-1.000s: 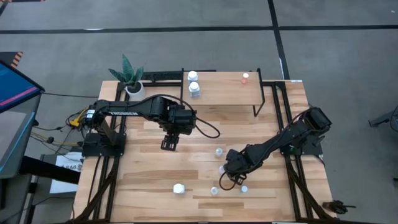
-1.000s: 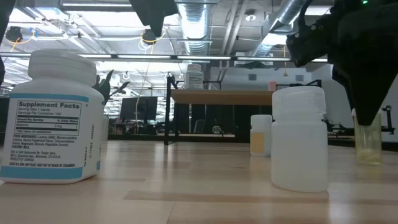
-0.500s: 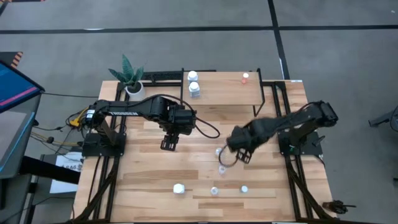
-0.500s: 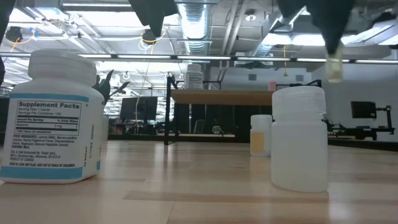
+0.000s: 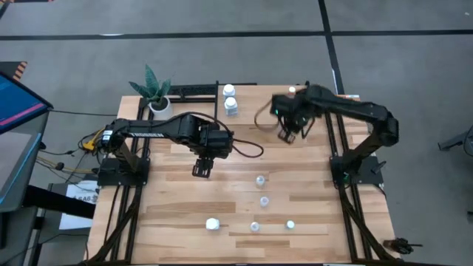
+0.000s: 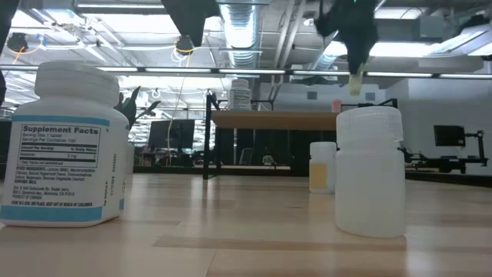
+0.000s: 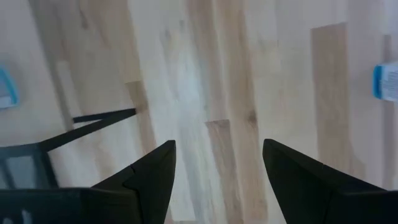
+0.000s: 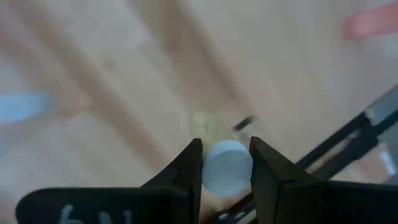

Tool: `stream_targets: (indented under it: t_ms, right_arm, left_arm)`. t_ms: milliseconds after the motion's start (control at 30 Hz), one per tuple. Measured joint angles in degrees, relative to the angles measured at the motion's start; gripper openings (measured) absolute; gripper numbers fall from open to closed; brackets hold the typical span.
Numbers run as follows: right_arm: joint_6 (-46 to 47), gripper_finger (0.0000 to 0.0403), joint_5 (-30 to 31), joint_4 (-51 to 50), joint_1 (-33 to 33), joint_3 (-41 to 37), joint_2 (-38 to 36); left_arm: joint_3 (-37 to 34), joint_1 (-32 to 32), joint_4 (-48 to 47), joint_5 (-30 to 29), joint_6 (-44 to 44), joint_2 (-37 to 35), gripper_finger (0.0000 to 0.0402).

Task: Pick and place medicine bottles onto shelf by color
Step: Put the yellow pill bottle aligned with the other yellow pill bottle on the shelf

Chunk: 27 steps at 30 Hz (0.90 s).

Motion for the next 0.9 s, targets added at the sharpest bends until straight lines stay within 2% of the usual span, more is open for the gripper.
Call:
stream_targets:
  t_ms: [200,333,533,900]
  right_arm:
    - [-11.2,0.0107,1.0,2.3,-11.3,-0.1,3.4]
    - [-16.0,0.0114,0.9,4.0,-15.2,-0.1,5.2]
    - [-21.8,0.0112,0.5,8.5,-17.7,-0.1,5.6]
    - [-25.1,0.0115,0.1,10.9,-19.4,-0.1,5.6]
  left_arm:
    - [0.0,0.0,0.4,-5.8,-0.3,0.0,0.0229]
    - [0.0,0.0,1.2,-8.5,-0.5,0.0,0.0229]
    - [0.0,0.0,1.9,-8.6,-0.6,0.0,0.0229]
    - [0.0,0.0,2.2,-8.6,0.8,0.0,0.0229]
